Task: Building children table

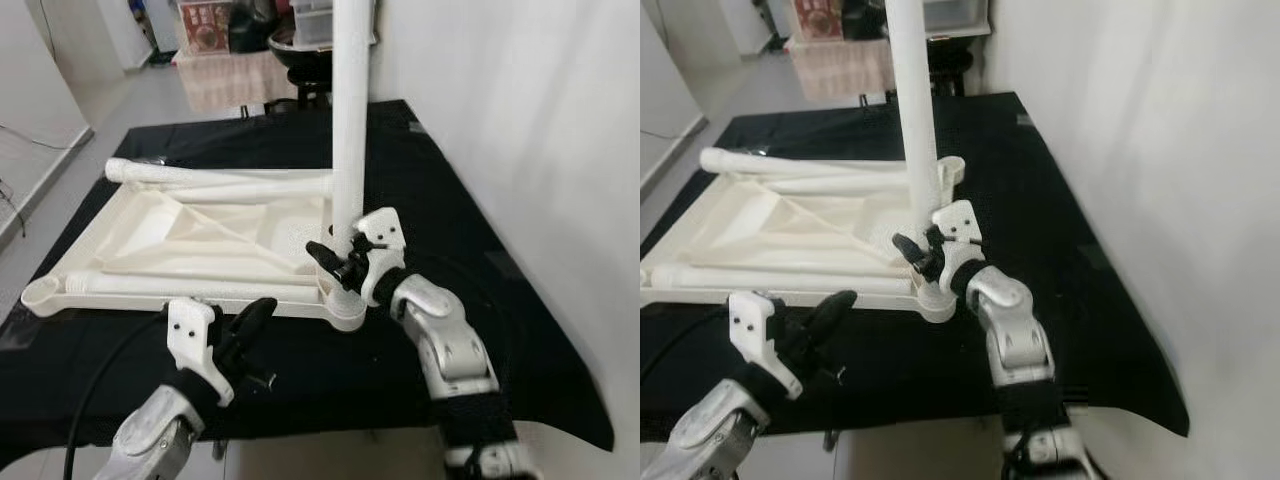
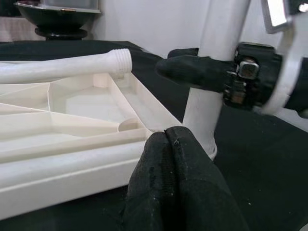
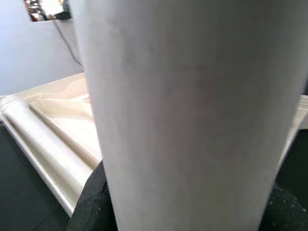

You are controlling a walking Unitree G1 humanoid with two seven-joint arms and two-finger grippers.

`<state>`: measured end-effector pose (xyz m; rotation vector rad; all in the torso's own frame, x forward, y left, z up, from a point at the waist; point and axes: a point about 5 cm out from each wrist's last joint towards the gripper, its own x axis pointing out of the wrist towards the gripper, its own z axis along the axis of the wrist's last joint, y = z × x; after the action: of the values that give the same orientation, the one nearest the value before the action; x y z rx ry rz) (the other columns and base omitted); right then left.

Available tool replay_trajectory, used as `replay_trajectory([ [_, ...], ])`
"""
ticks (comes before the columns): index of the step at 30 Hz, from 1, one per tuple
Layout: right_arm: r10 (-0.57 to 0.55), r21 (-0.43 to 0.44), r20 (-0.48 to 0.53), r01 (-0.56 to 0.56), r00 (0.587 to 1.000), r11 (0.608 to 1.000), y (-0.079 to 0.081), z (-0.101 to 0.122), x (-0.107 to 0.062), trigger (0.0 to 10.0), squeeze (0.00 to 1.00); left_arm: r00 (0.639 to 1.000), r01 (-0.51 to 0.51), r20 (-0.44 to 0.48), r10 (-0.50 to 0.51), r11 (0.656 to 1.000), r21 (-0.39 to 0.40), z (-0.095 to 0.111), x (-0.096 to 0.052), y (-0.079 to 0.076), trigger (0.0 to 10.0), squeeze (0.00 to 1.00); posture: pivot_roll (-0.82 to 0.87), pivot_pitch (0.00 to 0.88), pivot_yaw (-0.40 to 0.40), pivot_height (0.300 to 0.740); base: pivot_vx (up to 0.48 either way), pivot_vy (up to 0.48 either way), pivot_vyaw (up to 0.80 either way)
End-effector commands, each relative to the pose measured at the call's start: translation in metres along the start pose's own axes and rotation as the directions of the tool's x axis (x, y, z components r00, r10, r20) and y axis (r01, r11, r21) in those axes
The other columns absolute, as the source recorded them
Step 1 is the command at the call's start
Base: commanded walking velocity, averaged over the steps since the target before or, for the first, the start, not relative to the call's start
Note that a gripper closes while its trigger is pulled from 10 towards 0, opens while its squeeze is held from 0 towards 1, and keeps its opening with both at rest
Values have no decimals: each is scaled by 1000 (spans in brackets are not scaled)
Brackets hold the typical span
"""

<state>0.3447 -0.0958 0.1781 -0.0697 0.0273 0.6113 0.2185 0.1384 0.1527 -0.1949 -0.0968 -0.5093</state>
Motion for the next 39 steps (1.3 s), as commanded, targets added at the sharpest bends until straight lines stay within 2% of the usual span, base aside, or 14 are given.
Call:
replay_trajectory([
  [1,-45,51,-24,46,999,998,-6,-5,1,10000,47,1000,-13,-18,13,1000,3,-3,-1,2,10000,0,-54,70,46,740,0,0,0],
  [2,-45,51,-24,46,999,998,-6,-5,1,10000,47,1000,-13,-18,13,1000,3,-3,-1,2,10000,0,-54,70,46,740,0,0,0],
  [3,-51,59,-9,52,999,997,-9,0,4,10000,1000,1000,-13,-17,13,1000,1,-3,-1,2,10000,0,-54,67,45,740,0,0,0],
  [8,106,66,72,-111,992,992,-11,20,16,10000,1000,1000,-2,-20,2,1000,-6,-3,0,1,10000,0,-51,65,47,740,0,0,0],
  [9,243,26,98,-246,965,969,-10,28,17,10000,310,1000,-1,-20,1,1000,-7,-3,0,1,10000,0,-50,64,46,740,0,0,0],
  [10,243,26,98,-246,965,969,-10,28,17,10000,310,1000,-1,-20,1,1000,-7,-3,0,1,10000,0,-50,64,46,740,0,0,0],
  [11,368,-30,82,-366,926,930,-12,33,17,10000,0,1000,-1,-19,1,1000,-8,-3,1,1,10000,0,-45,63,42,740,0,0,0],
  [15,592,-70,16,-590,806,805,-16,35,11,10000,0,1000,-2,-17,2,1000,-8,-4,1,0,10000,0,-40,58,38,740,0,0,0],
  [21,661,-10,-20,-661,751,751,-19,33,16,10000,0,1000,0,-21,0,1000,-8,-4,1,0,10000,0,-36,53,42,740,0,0,0],
  [22,666,4,-39,-666,745,746,-21,30,16,3765,0,1000,1,-22,-1,1000,-9,-4,1,0,10000,0,-34,53,44,740,0,0,0],
  [24,673,11,-64,-674,737,739,-22,26,16,3765,0,1000,2,-23,-2,1000,-9,-4,1,0,10000,0,-34,53,44,740,0,0,0],
  [25,675,19,-60,-675,735,737,-24,25,16,0,0,1000,3,-24,-3,1000,-8,-5,1,0,10000,0,-32,51,44,740,0,0,0],
  [31,683,39,-43,-682,729,731,-30,24,14,0,0,1000,4,-27,-4,1000,-8,-5,0,-1,10000,0,-37,50,49,740,0,0,0],
  [39,609,-19,-126,-615,783,788,-40,9,4,0,0,1000,10,-29,-10,1000,-13,-6,-1,-2,10000,0,-49,53,46,740,0,0,0],
])
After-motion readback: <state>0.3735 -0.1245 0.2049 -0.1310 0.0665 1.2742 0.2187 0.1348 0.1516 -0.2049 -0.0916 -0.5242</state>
